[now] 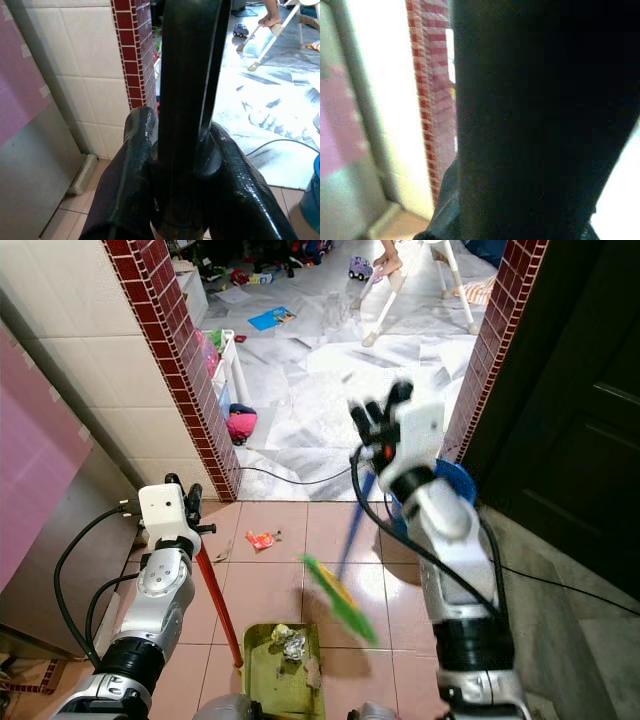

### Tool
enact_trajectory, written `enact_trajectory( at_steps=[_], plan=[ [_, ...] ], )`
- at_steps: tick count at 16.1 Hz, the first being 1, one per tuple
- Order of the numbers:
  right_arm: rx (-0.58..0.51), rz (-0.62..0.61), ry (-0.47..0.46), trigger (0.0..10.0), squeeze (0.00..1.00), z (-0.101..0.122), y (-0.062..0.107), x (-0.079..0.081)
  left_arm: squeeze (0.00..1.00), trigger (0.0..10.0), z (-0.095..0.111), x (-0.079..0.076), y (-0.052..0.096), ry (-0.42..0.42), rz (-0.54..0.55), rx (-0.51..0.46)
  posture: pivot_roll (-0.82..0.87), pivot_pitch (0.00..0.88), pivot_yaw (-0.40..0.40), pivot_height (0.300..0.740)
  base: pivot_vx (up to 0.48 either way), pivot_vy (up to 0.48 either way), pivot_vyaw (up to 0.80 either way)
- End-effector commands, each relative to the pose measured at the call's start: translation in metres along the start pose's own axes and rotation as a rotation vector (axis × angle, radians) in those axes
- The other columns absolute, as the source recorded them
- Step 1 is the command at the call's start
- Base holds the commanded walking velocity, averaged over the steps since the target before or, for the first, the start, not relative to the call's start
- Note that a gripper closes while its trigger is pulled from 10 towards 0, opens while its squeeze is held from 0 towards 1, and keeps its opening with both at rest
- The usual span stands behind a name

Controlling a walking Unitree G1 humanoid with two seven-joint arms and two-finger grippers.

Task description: Sweep floor

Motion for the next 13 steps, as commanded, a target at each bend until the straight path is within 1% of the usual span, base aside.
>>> enact_trajectory(
  at_steps=[1, 2, 3, 4, 6, 7, 8, 9, 10, 11, 12, 13],
  plan=[
    [0.03, -0.039, -0.01, 10.0, 0.0, -0.009, 0.0, 0.002, 0.0, 10.0, -0.012, 0.0, 0.003, -0.005, -0.001, 0.046, -0.1, 0.0, 0.079, 0.74, 0.0, 0.0, 0.0],
    [0.051, -0.056, -0.008, 10.0, 0.0, -0.016, 0.002, 0.003, 0.0, 10.0, -0.012, 0.0, 0.003, 0.0, 0.001, 0.048, -0.1, 0.0, 0.079, 0.74, 0.0, 0.0, 0.0],
    [0.095, -0.108, -0.013, 10.0, 0.0, -0.029, 0.006, 0.002, 0.0, 10.0, -0.011, -0.001, 0.003, 0.001, 0.006, 0.044, -0.1, 0.0, 0.08, 0.74, 0.0, 0.0, 0.0],
    [0.118, -0.145, -0.022, 10.0, 0.0, -0.036, 0.008, -0.001, 0.0, 10.0, -0.012, -0.001, 0.003, 0.001, 0.012, 0.045, -0.1, 0.0, 0.08, 0.74, 0.0, 0.0, 0.0],
    [0.162, -0.214, -0.065, 10.0, 0.0, -0.049, 0.011, -0.005, 0.0, 10.0, -0.015, 0.0, 0.003, 0.014, 0.033, 0.063, -0.1, 0.0, 0.082, 0.74, 0.0, 0.0, 0.0],
    [0.191, -0.257, -0.131, 10.0, 0.0, -0.058, 0.01, -0.007, 0.0, 10.0, -0.02, -0.001, 0.003, 0.027, 0.041, 0.09, -0.1, 0.0, 0.083, 0.74, 0.0, 0.0, 0.0],
    [0.197, -0.266, -0.239, 10.0, 0.0, -0.06, 0.006, -0.003, 0.0, 10.0, -0.024, -0.006, 0.004, 0.055, 0.026, 0.117, -0.1, 0.0, 0.083, 0.74, 0.0, 0.0, 0.0],
    [0.184, -0.259, -0.29, 10.0, 0.0, -0.056, 0.002, 0.0, 0.0, 10.0, -0.025, -0.008, 0.005, 0.068, 0.017, 0.124, -0.1, 0.0, 0.08, 0.74, 0.0, 0.0, 0.0],
    [0.173, -0.254, -0.318, 10.0, 0.0, -0.054, 0.0, 0.001, 0.0, 10.0, -0.026, -0.01, 0.005, 0.074, 0.011, 0.127, -0.1, 0.0, 0.08, 0.74, 0.0, 0.0, 0.0],
    [0.151, -0.242, -0.362, 10.0, 0.0, -0.048, -0.003, 0.004, 0.0, 10.0, -0.026, -0.011, 0.005, 0.079, 0.005, 0.128, -0.1, 0.0, 0.08, 0.74, 0.0, 0.0, 0.0],
    [0.064, -0.192, -0.472, 10.0, 0.0, -0.02, -0.015, 0.009, 0.0, 10.0, -0.028, -0.014, 0.006, 0.101, -0.001, 0.145, -0.1, 0.0, 0.079, 0.74, 0.0, 0.0, 0.0],
    [0.022, -0.169, -0.466, 10.0, 0.0, -0.006, -0.02, 0.007, 0.0, 10.0, -0.029, -0.015, 0.006, 0.108, -0.003, 0.15, -0.1, 0.0, 0.079, 0.74, 0.0, 0.0, 0.0]
  ],
)
Point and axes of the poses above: a point about 5 cm out from each wrist's last joint towards the gripper, its own y axis pointing back from the gripper into the wrist, its own z axis along the axis of the wrist's last joint, x = y × z, the point moved 6 cm from there along -y, pointing out of the wrist towards the gripper, and after that the axes turned 3 degrees about y, right-handed, at the moved point
